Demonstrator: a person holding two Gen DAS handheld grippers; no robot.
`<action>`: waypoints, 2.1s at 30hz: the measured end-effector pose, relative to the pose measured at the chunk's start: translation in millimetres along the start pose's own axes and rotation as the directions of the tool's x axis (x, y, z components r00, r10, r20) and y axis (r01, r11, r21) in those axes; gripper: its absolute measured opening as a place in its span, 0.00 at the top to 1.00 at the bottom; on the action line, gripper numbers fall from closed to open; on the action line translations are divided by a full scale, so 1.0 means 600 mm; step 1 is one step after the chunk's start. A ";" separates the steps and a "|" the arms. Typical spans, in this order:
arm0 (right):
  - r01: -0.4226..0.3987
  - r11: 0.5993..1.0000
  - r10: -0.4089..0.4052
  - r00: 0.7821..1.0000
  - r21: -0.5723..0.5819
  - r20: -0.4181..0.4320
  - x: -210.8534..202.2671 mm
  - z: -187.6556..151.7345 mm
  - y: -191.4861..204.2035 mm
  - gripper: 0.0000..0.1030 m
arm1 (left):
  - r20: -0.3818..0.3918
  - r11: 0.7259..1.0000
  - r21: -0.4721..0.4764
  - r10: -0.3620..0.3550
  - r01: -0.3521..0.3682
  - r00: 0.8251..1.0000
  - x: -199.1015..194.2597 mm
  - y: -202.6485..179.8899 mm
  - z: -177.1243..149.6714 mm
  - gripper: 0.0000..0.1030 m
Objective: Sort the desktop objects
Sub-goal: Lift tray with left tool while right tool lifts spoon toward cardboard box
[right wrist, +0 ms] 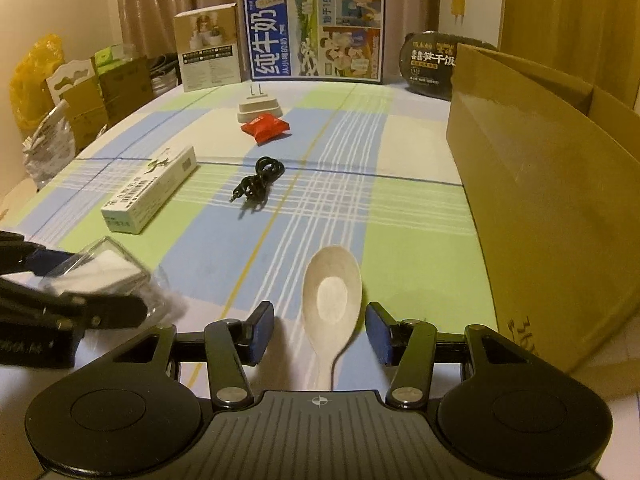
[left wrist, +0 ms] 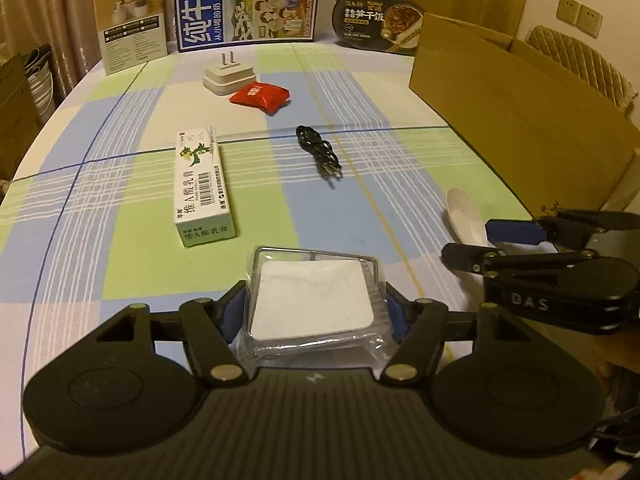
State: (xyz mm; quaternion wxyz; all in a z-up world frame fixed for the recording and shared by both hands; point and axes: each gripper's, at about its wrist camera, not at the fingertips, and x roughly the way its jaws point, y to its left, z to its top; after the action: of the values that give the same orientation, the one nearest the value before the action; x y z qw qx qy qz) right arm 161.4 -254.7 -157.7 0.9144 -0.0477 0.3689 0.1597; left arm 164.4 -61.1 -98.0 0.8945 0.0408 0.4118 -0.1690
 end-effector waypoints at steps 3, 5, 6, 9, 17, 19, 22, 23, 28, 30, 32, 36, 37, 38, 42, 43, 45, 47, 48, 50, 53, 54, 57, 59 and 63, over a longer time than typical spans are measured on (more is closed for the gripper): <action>0.009 1.000 -0.009 1.000 0.002 0.005 0.009 0.005 -0.001 0.53 | -0.008 1.000 0.011 -0.014 0.014 1.000 0.003 -0.005 0.001 0.38; 0.015 1.000 -0.015 1.000 -0.002 0.009 0.011 0.006 -0.001 0.53 | -0.009 1.000 0.019 -0.019 0.019 1.000 0.005 -0.010 0.000 0.38; 0.017 1.000 -0.017 1.000 -0.004 0.011 0.012 0.006 -0.001 0.53 | -0.008 0.999 0.023 -0.022 0.022 1.000 0.006 -0.013 0.000 0.38; 0.022 1.000 -0.022 1.000 -0.005 0.017 0.012 0.004 -0.001 0.54 | -0.004 1.000 0.020 -0.023 0.023 1.000 0.008 -0.014 0.000 0.38; 0.021 1.000 -0.021 1.000 0.023 0.015 0.011 0.007 -0.007 0.71 | -0.003 1.000 0.016 -0.022 0.022 1.000 0.009 -0.015 0.001 0.38; 0.016 1.000 -0.017 1.000 0.024 0.019 0.008 0.007 -0.005 0.71 | -0.002 1.000 0.017 -0.020 0.020 1.000 0.009 -0.016 0.001 0.38; 0.020 1.000 -0.020 0.999 0.000 0.039 -0.003 0.008 0.002 0.71 | 0.001 1.000 0.014 -0.023 0.023 1.000 0.009 -0.016 0.002 0.38; 0.022 1.000 -0.022 0.999 -0.004 0.047 -0.006 0.009 0.004 0.71 | 0.003 1.000 0.012 -0.025 0.025 1.000 0.009 -0.016 0.002 0.38; 0.030 1.000 -0.030 0.997 0.000 0.076 -0.025 0.019 0.003 0.71 | 0.014 1.000 0.014 -0.029 0.028 0.999 0.004 -0.019 0.005 0.38; 0.035 0.999 -0.035 0.996 0.001 0.086 -0.033 0.021 0.003 0.71 | 0.017 1.000 0.013 -0.027 0.027 0.999 0.001 -0.019 0.005 0.38; 0.036 0.999 -0.036 0.995 0.003 0.092 -0.043 0.022 0.003 0.71 | 0.021 1.000 0.012 -0.024 0.023 1.000 -0.003 -0.020 0.008 0.38; 0.043 0.999 -0.043 0.993 0.006 0.107 -0.067 0.025 0.001 0.71 | 0.044 1.000 0.019 -0.011 0.010 0.999 -0.017 -0.025 0.013 0.38; 0.045 0.999 -0.045 0.993 0.008 0.112 -0.074 0.026 -0.001 0.71 | 0.049 1.000 0.020 -0.006 0.005 0.999 -0.020 -0.027 0.013 0.38; 0.047 0.999 -0.047 0.992 0.009 0.117 -0.082 0.028 -0.002 0.71 | 0.052 1.000 0.019 -0.002 0.001 0.999 -0.025 -0.029 0.013 0.38; 0.052 0.998 -0.055 0.988 0.018 0.145 -0.115 0.037 -0.007 0.71 | 0.069 1.000 0.006 0.011 -0.011 0.998 -0.047 -0.038 0.013 0.38; 0.053 0.998 -0.056 0.986 0.019 0.154 -0.125 0.041 -0.006 0.71 | 0.073 1.000 -0.001 0.011 -0.011 0.997 -0.054 -0.039 0.012 0.38; 0.054 0.998 -0.057 0.984 0.024 0.171 -0.143 0.047 -0.006 0.71 | 0.081 1.000 -0.014 0.010 -0.009 0.997 -0.068 -0.043 0.013 0.38; 0.051 0.998 -0.057 0.981 0.033 0.184 -0.158 0.052 -0.007 0.71 | 0.092 1.000 -0.018 0.013 -0.011 0.996 -0.083 -0.049 0.014 0.38; 0.050 0.998 -0.057 0.980 0.037 0.191 -0.167 0.055 -0.007 0.71 | 0.097 1.000 -0.019 0.015 -0.013 0.995 -0.092 -0.052 0.015 0.38; 0.050 0.998 -0.057 0.977 0.041 0.207 -0.184 0.058 -0.006 0.71 | 0.106 1.000 -0.017 0.017 -0.015 0.994 -0.108 -0.059 0.019 0.38; 0.047 0.998 -0.057 0.973 0.050 0.225 -0.211 0.061 -0.006 0.71 | 0.121 1.000 -0.012 0.019 -0.018 0.992 -0.132 -0.069 0.023 0.38; 0.047 0.997 -0.058 0.971 0.054 0.230 -0.220 0.062 -0.006 0.71 | 0.125 1.000 -0.008 0.020 -0.019 0.992 -0.139 -0.071 0.024 0.38; 0.046 0.997 -0.061 0.968 0.066 0.245 -0.245 0.064 -0.009 0.71 | 0.137 1.000 0.003 0.023 -0.023 0.990 -0.161 -0.082 0.026 0.38; 0.048 0.996 -0.065 0.965 0.074 0.254 -0.260 0.064 -0.013 0.71 | 0.143 1.000 0.008 0.024 -0.025 0.989 -0.172 -0.089 0.026 0.38; 0.055 0.994 -0.077 0.959 0.090 0.272 -0.288 0.064 -0.023 0.71 | 0.150 1.000 0.020 0.021 -0.024 0.988 -0.189 -0.106 0.027 0.38</action>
State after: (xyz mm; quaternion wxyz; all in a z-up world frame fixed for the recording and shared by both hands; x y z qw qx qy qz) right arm 74.5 -304.5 -10.8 0.9627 -0.0001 0.2429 0.1190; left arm 86.1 -93.8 1.8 0.9243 0.0423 0.3413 -0.1657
